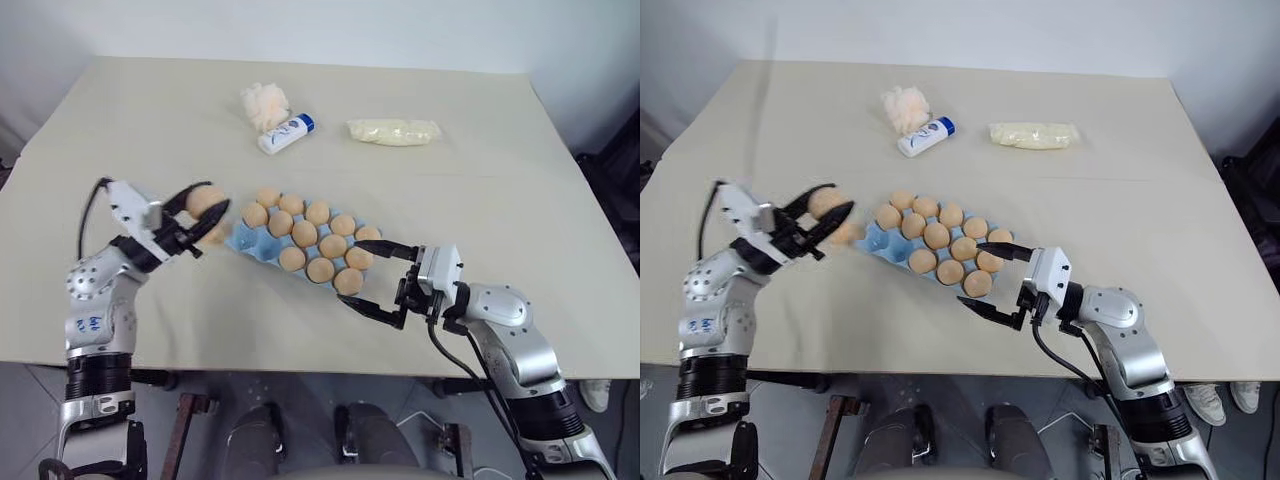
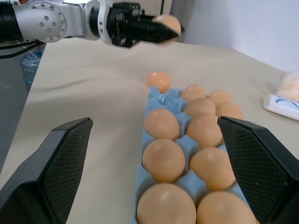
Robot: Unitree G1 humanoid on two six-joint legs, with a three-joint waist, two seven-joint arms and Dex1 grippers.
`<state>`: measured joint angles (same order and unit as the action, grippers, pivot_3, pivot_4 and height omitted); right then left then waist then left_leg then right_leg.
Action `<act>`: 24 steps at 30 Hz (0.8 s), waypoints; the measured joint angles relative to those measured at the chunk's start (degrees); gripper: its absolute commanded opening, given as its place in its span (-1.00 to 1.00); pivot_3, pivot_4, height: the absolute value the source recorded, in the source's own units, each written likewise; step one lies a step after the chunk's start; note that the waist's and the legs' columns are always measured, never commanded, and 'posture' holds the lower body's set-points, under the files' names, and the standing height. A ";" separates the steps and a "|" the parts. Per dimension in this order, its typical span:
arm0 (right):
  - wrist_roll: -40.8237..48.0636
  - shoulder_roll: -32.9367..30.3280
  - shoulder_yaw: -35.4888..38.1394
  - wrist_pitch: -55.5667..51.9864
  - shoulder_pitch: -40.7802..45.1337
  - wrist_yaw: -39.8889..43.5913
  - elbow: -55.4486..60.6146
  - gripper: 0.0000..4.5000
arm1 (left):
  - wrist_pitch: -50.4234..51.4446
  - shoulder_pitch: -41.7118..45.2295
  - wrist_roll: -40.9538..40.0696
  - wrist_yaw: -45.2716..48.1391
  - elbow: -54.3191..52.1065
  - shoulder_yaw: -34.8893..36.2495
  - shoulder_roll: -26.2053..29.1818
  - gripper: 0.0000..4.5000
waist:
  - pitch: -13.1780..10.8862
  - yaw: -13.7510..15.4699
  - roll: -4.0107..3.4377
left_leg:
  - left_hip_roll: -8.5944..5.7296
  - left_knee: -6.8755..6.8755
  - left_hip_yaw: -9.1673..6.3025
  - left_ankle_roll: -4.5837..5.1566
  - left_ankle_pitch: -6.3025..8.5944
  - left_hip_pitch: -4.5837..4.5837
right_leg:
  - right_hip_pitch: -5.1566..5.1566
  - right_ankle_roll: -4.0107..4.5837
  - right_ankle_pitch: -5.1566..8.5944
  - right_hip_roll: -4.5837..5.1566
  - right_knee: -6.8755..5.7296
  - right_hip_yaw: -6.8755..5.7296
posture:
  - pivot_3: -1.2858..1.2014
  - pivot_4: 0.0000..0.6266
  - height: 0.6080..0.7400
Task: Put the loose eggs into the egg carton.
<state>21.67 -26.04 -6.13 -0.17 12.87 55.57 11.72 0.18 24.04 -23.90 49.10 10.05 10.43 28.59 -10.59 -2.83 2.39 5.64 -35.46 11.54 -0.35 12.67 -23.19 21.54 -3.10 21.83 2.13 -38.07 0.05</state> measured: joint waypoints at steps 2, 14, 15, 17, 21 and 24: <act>-0.24 0.00 0.03 0.02 -0.05 -0.65 0.28 1.00 | 0.06 1.24 1.31 1.89 1.07 -3.56 -1.17 -0.21 | 0.00 -0.20 0.00 | 0.02 -0.02 0.00 0.00 0.00 0.00 | 0.01 0.00 0.00 -0.03 -0.01 0.02 | 0.03 -0.52 1.00; -1.05 -0.16 0.85 0.07 -3.93 -5.05 4.18 1.00 | -1.03 4.56 5.75 6.07 8.88 -8.35 -0.95 0.49 | -0.01 -0.36 -0.01 | 0.20 -0.09 -0.02 -0.11 0.05 -0.02 | 0.04 0.03 0.01 -0.28 0.00 0.16 | 0.03 -0.52 1.00; -1.09 -0.16 0.91 0.07 -4.25 -5.23 4.21 1.00 | -1.06 4.55 5.78 6.19 8.89 -8.30 -0.60 0.63 | -0.01 -0.38 -0.01 | 0.21 -0.10 -0.03 -0.11 0.04 -0.02 | 0.04 0.03 0.01 -0.28 -0.01 0.16 | 0.03 -0.52 1.00; -1.33 -0.15 0.90 0.07 -4.44 -5.40 4.21 1.00 | -1.43 4.48 5.80 6.87 8.85 -8.10 0.28 0.89 | -0.01 -0.40 -0.01 | 0.21 -0.12 -0.02 -0.11 0.04 -0.01 | 0.04 0.03 0.01 -0.28 -0.06 0.16 | 0.03 -0.52 1.00; -1.41 -0.12 0.84 0.16 -4.36 -5.64 4.17 1.00 | -1.73 2.07 4.19 8.22 7.13 -5.25 2.57 0.89 | -0.01 -0.55 -0.01 | 0.24 -0.12 -0.02 -0.12 0.05 -0.01 | 0.04 0.04 0.02 -0.29 -0.09 0.17 | 0.03 -0.52 1.00; -1.39 -0.12 0.82 0.19 -4.22 -5.27 4.06 1.00 | -1.63 -0.38 2.36 8.68 5.00 -1.37 5.41 0.89 | -0.02 -0.44 -0.02 | 0.26 -0.11 -0.03 -0.13 0.05 -0.01 | 0.06 0.06 0.03 -0.29 -0.11 0.15 | 0.03 -0.52 1.00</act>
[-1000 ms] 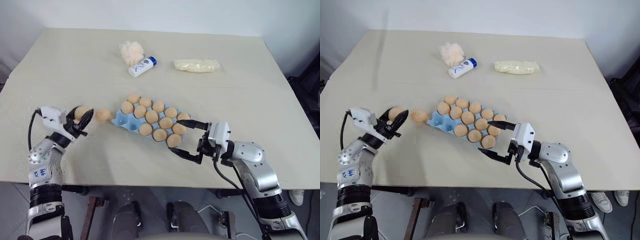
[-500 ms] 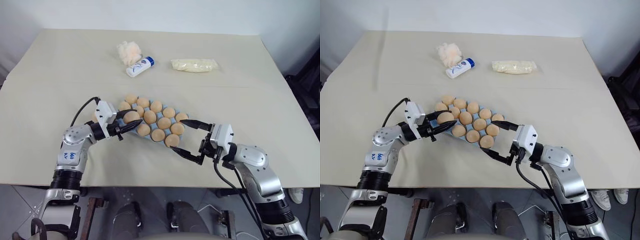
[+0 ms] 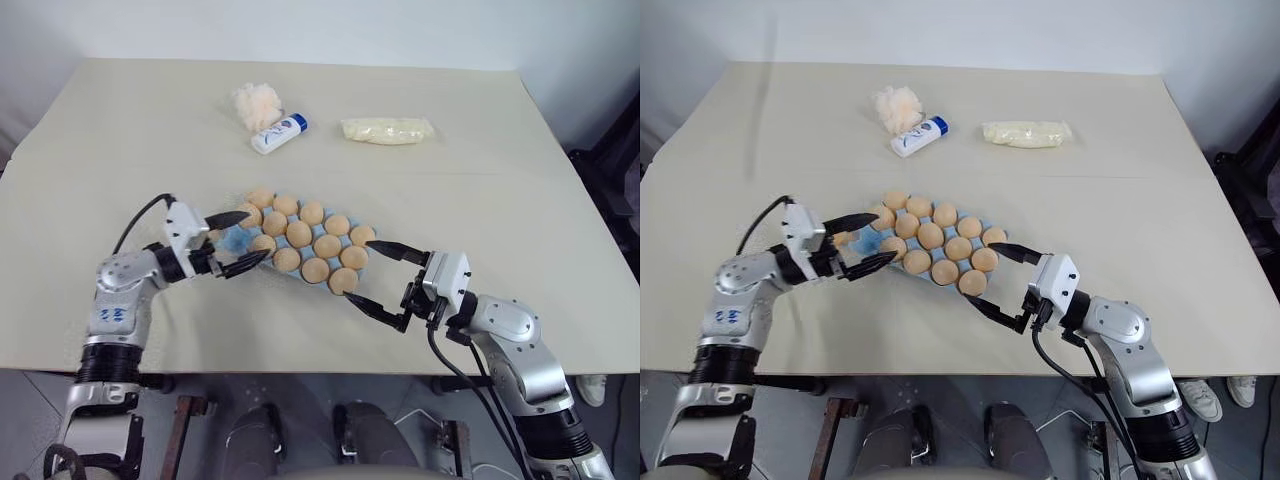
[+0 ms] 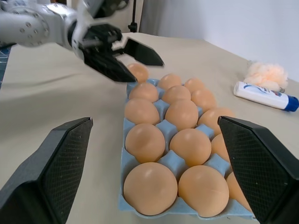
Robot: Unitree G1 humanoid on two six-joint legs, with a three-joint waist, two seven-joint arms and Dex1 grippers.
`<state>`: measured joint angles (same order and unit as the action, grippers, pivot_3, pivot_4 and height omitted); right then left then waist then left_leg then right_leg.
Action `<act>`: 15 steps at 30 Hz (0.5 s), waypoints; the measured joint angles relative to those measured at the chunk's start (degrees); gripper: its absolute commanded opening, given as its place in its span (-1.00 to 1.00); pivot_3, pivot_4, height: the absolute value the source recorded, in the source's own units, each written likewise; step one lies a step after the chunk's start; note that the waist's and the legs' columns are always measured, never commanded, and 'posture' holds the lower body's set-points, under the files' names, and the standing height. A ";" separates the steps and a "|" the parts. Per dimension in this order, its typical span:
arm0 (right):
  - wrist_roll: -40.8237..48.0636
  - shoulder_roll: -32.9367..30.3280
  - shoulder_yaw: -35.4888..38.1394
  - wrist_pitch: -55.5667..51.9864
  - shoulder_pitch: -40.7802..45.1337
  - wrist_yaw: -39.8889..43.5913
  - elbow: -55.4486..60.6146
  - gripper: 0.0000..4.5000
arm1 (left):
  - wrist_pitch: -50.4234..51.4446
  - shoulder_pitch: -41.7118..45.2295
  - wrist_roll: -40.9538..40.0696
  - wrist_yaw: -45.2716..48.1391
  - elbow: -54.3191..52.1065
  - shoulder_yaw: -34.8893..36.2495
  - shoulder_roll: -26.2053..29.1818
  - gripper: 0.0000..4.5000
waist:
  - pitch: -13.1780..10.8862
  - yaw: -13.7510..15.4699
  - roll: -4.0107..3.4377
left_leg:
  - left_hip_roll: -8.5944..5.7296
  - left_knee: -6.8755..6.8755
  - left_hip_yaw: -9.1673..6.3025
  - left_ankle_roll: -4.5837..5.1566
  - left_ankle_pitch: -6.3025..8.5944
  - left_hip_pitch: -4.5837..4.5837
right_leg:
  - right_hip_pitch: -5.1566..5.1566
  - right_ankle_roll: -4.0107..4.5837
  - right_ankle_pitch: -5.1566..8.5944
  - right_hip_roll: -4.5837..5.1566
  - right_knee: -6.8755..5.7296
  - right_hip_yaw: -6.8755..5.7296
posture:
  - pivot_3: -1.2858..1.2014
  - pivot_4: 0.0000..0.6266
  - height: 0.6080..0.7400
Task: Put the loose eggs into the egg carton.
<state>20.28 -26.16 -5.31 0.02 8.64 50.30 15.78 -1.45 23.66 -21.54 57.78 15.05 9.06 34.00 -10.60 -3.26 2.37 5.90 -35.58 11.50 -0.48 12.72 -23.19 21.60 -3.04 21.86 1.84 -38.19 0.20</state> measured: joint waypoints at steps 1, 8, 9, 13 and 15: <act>0.01 0.00 0.00 0.00 0.01 0.19 -0.02 1.00 | 0.07 -0.74 -0.59 0.02 -0.75 1.20 0.97 0.95 | 0.00 0.03 0.00 | 0.00 0.00 -0.01 0.00 0.00 0.00 | 0.00 0.00 0.00 0.01 0.01 0.00 | 0.03 -0.52 1.00; 1.30 -2.39 0.36 -0.01 0.65 3.79 -0.77 1.00 | -1.35 -16.62 -1.93 6.23 -3.34 9.52 10.32 0.95 | -0.01 -0.92 -0.02 | -0.04 0.25 -0.02 -0.06 0.08 0.02 | 0.00 0.09 0.05 0.16 0.17 -0.10 | 0.03 -0.52 1.00; 1.36 -2.54 0.45 0.00 0.77 4.25 -0.88 1.00 | -1.71 -17.46 -1.98 6.06 -3.14 10.75 10.44 0.95 | -0.01 -0.73 -0.02 | -0.07 0.28 -0.07 -0.10 0.10 0.02 | 0.00 0.11 0.06 0.21 0.17 -0.15 | 0.03 -0.52 1.00; 1.63 -2.62 0.71 0.03 1.24 5.59 -2.50 1.00 | -4.40 -20.86 -1.77 0.41 1.65 18.06 10.53 0.95 | -0.01 -0.73 -0.02 | -0.19 0.31 -0.09 -0.02 0.22 0.03 | -0.01 0.12 0.06 0.40 0.16 -0.18 | 0.03 -0.52 1.00; 1.63 -2.61 0.87 0.03 1.36 5.82 -3.07 1.00 | -5.25 -22.27 -1.61 -2.73 2.48 20.29 9.31 0.95 | -0.01 -0.91 -0.03 | -0.24 0.33 -0.09 0.09 0.28 0.02 | -0.02 0.11 0.06 0.48 0.18 -0.22 | 0.03 -0.52 1.00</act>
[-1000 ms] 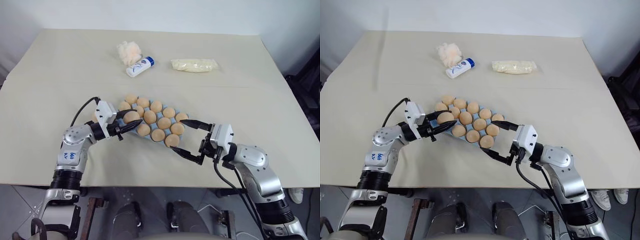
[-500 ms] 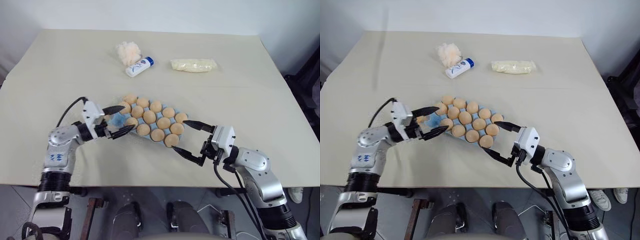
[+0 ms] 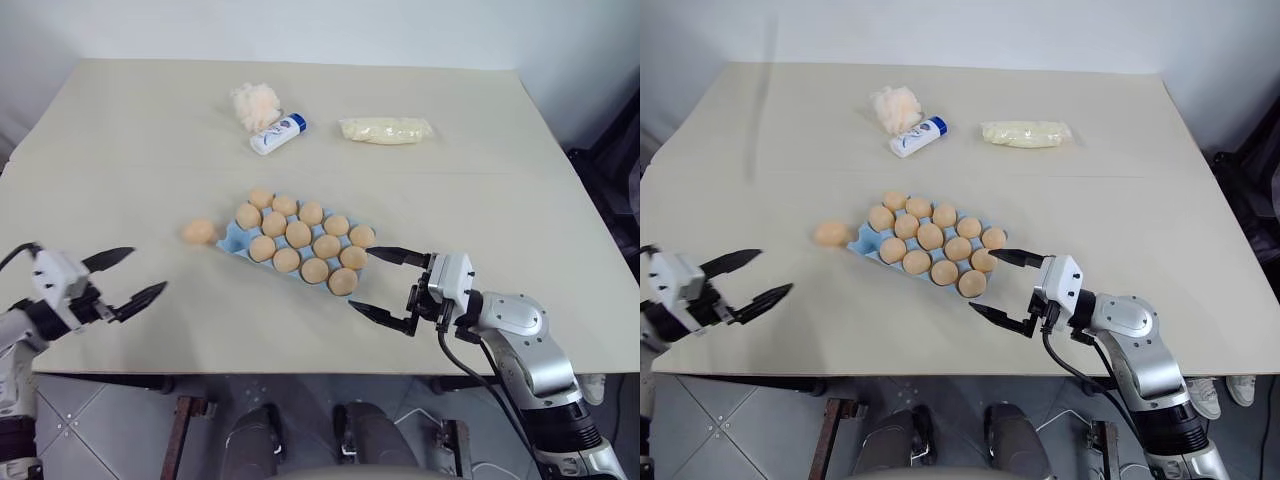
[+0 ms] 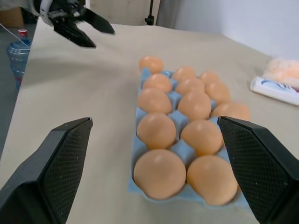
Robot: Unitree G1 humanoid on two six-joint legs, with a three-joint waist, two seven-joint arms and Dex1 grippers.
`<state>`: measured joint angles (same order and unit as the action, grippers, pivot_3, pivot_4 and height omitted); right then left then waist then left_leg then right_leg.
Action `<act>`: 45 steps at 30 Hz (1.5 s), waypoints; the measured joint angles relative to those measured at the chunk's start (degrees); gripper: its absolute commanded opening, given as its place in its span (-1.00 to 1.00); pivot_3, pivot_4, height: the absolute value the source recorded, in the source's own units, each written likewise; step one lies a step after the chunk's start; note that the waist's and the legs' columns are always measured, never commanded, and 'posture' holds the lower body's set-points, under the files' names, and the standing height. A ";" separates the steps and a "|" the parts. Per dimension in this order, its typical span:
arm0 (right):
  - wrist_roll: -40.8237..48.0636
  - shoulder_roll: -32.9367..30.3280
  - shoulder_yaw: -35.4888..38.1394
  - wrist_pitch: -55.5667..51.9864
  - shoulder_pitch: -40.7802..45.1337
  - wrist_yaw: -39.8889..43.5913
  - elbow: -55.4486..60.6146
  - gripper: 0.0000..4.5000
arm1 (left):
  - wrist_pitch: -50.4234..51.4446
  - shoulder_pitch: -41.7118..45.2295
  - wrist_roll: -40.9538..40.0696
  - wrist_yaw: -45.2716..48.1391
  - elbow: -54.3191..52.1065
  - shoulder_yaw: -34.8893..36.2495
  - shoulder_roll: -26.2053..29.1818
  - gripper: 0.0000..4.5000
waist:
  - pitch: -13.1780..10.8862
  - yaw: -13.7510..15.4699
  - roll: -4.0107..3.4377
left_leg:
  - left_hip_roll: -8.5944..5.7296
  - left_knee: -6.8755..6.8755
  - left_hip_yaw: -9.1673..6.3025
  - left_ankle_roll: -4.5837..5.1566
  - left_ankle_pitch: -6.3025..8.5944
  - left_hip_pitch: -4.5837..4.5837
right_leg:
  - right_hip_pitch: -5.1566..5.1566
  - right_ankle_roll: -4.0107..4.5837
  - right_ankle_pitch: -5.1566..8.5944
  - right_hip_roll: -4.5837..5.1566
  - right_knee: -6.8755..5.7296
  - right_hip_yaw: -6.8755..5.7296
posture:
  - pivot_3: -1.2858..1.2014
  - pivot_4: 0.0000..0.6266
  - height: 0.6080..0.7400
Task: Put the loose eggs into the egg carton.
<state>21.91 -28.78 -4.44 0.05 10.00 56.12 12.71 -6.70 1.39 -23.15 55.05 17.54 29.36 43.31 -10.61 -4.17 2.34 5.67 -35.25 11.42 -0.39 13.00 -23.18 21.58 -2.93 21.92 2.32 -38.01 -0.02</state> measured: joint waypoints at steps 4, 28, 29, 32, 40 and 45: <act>0.00 0.13 -0.03 0.01 1.19 0.25 -0.22 1.00 | 1.08 -2.40 -0.25 -4.55 -0.87 0.92 -4.02 0.95 | 0.01 -0.21 0.02 | -0.01 0.00 -0.01 -0.01 -0.03 0.00 | -0.01 -0.02 -0.01 0.00 -0.01 -0.05 | 0.03 -0.52 1.00; -1.08 0.84 0.00 0.01 0.21 -3.12 0.96 1.00 | 6.89 30.23 7.39 -15.79 18.80 -15.05 -12.16 0.95 | 0.02 1.12 0.05 | -0.09 -0.08 0.05 0.09 -0.43 -0.02 | 0.01 -0.15 -0.06 -0.11 -0.07 -0.02 | 0.03 -0.52 1.00; -1.10 0.84 0.05 0.01 -0.07 -3.41 1.22 1.00 | 6.16 31.27 7.76 -15.26 20.56 -15.63 -12.44 0.95 | 0.02 1.03 0.04 | -0.08 -0.07 0.09 0.09 -0.42 -0.02 | 0.01 -0.16 -0.06 -0.12 -0.08 0.01 | 0.03 -0.52 1.00; -1.13 0.83 0.06 0.01 -0.64 -3.92 1.66 1.00 | 4.60 33.60 8.31 -14.83 24.92 -16.29 -12.82 0.95 | 0.02 0.96 0.05 | -0.04 -0.10 0.09 0.07 -0.43 -0.02 | 0.04 -0.16 -0.06 -0.18 -0.12 0.03 | 0.03 -0.52 1.00; -1.15 0.83 0.06 0.01 -1.45 -4.61 1.96 1.00 | 2.13 35.76 9.61 -14.16 30.85 -16.45 -12.79 0.26 | 0.02 1.00 0.05 | 0.00 -0.34 0.09 0.06 -0.41 -0.02 | 0.05 -0.16 -0.06 -0.19 -0.35 0.04 | 0.03 -0.52 1.00; -1.21 0.83 0.05 0.01 -1.71 -4.67 2.36 1.00 | 0.37 34.63 9.33 -13.35 30.65 -15.91 -12.79 -0.21 | 0.02 0.96 0.05 | 0.00 -0.40 0.07 0.06 -0.40 -0.01 | 0.06 -0.16 -0.05 -0.16 -0.49 0.04 | 0.03 -0.52 1.00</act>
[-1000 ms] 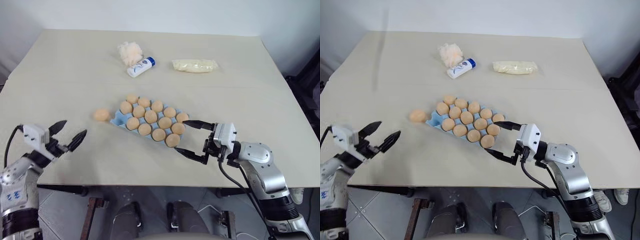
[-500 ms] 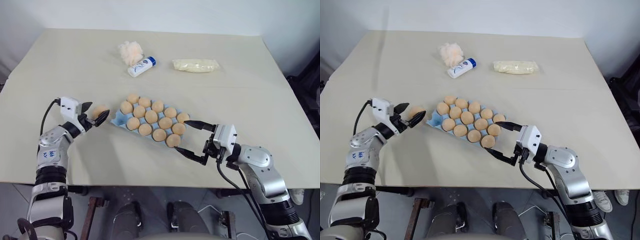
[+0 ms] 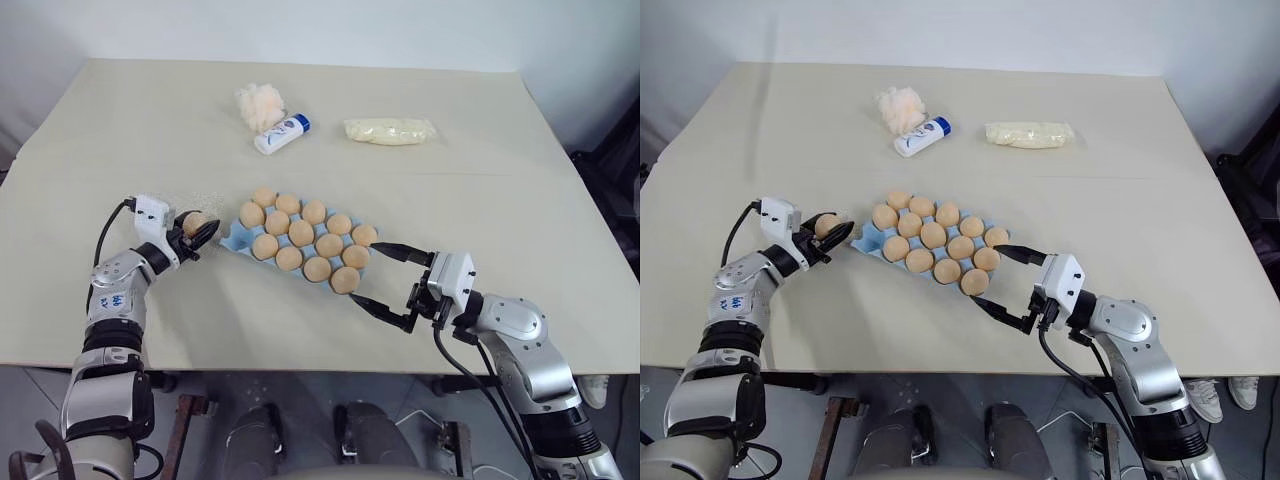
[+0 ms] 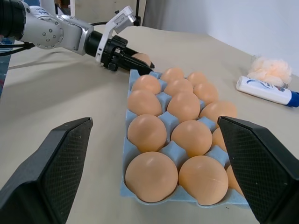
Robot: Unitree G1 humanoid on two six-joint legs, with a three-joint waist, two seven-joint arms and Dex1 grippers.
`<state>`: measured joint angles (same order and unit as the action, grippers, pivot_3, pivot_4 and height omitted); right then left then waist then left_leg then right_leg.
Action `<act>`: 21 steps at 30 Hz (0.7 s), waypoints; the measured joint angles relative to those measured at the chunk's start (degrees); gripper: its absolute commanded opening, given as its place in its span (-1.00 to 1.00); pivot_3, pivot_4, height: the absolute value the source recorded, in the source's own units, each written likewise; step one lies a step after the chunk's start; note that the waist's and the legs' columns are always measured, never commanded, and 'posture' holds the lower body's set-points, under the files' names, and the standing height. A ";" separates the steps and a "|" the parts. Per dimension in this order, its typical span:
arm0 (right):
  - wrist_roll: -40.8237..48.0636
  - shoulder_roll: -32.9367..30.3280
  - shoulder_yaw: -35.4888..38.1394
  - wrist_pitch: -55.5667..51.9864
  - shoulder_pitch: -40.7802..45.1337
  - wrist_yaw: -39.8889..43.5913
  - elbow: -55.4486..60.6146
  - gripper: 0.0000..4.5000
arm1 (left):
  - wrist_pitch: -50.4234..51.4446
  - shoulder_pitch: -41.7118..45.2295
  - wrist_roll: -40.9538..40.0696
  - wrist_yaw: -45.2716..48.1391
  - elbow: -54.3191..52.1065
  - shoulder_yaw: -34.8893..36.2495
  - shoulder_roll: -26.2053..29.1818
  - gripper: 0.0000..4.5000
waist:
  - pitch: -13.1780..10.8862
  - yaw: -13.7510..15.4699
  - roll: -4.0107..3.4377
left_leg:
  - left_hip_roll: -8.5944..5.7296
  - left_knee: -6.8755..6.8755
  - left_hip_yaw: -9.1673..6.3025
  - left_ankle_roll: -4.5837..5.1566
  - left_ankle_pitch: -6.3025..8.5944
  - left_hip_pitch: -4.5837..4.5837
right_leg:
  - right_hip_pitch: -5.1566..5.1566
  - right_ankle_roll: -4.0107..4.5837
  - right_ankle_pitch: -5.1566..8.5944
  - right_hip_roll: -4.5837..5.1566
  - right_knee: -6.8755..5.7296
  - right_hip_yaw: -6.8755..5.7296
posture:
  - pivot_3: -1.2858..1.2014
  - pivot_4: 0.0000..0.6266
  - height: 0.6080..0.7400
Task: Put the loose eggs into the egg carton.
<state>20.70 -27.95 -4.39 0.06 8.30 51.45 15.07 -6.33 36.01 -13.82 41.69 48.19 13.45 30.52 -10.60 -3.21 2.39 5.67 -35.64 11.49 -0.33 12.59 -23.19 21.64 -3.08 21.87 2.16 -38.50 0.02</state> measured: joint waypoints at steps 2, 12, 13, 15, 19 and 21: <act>-0.02 0.00 -0.01 0.00 -0.01 0.00 0.16 1.00 | -0.66 -2.01 -2.23 2.40 -1.85 1.41 -0.12 -0.21 | 0.00 -0.07 0.00 | 0.02 0.00 0.00 0.00 0.00 0.00 | 0.01 0.00 0.00 -0.01 -0.01 0.00 | 0.03 -0.52 1.00; -0.07 0.20 -0.27 0.00 0.65 0.24 0.11 1.00 | 3.25 -6.82 -8.47 12.35 -20.00 -0.47 -2.17 -0.21 | 0.00 0.24 0.00 | -0.05 -0.14 -0.03 0.06 0.02 -0.01 | -0.07 -0.03 -0.02 0.06 -0.04 -0.02 | 0.03 -0.52 1.00; -0.07 0.26 -0.29 0.00 0.69 0.24 0.11 1.00 | 3.78 -6.76 -8.45 12.36 -20.52 -1.17 -2.87 -0.21 | 0.00 0.22 0.00 | -0.05 -0.16 -0.03 0.06 0.02 -0.01 | -0.07 -0.04 -0.02 0.06 -0.06 -0.01 | 0.03 -0.52 1.00; -0.11 0.49 -0.37 0.01 0.96 0.24 0.11 1.00 | 4.38 -6.26 -7.92 12.34 -20.46 -3.01 -3.92 -0.21 | 0.00 0.19 0.00 | -0.04 -0.21 -0.05 0.07 0.03 -0.01 | -0.07 -0.04 -0.02 0.06 -0.09 -0.02 | 0.03 -0.52 1.00; -0.36 0.55 -0.40 0.00 0.92 0.18 0.12 1.00 | 4.37 -3.70 -6.15 12.03 -18.87 -5.06 -5.02 -0.21 | 0.00 -0.03 0.00 | -0.03 -0.20 -0.05 0.08 0.03 -0.01 | -0.07 -0.03 -0.02 0.03 -0.09 0.02 | 0.03 -0.52 1.00; -0.38 0.59 -0.40 -0.01 0.84 0.06 0.16 1.00 | 4.09 -2.88 -5.83 12.10 -16.82 -5.07 -5.01 -0.06 | 0.00 -0.12 0.00 | 0.00 -0.19 -0.05 0.07 0.03 -0.01 | -0.05 -0.02 -0.02 0.00 -0.07 0.02 | 0.03 -0.52 1.00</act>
<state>20.31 -27.36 -4.79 0.05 9.14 51.51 15.23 -2.24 33.13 -19.66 53.79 31.37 8.38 25.51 -10.60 -3.32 2.39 5.67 -35.84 11.44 -0.26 12.63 -23.19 21.59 -3.11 21.85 2.15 -38.58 0.05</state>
